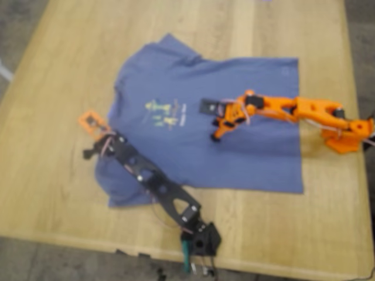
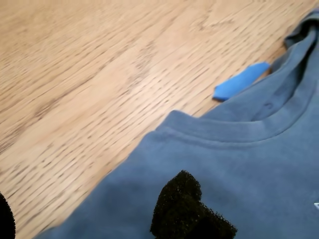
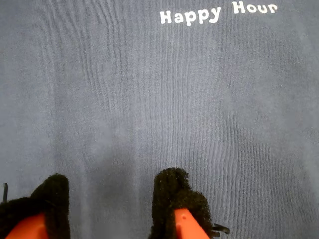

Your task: Fold a T-shirt

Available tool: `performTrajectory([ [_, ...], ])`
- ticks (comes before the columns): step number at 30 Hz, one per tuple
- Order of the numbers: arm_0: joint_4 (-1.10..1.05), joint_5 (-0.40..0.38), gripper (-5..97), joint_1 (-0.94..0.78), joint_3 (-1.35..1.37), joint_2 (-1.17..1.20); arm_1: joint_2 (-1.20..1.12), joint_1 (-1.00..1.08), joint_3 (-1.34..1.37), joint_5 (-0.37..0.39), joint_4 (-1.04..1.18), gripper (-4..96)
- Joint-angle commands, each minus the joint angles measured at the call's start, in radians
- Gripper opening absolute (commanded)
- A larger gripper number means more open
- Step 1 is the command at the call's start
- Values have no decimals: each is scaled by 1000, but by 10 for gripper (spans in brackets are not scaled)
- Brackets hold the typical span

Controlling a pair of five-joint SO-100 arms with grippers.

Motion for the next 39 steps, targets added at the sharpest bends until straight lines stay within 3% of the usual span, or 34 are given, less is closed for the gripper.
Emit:
performTrajectory([
  [1, -58, 0, 469, 37, -43, 32, 84, -9, -49, -6, 0, 284],
  [19, -172, -23, 403, 31, -46, -209, -14, -12, -49, -6, -109, 285],
  [34, -179, -149, 4, 74, -46, -227, -101, -11, -49, 0, -230, 281],
  [39, -178, -155, -1, 101, -46, -216, -92, -51, -49, 6, -207, 290],
])
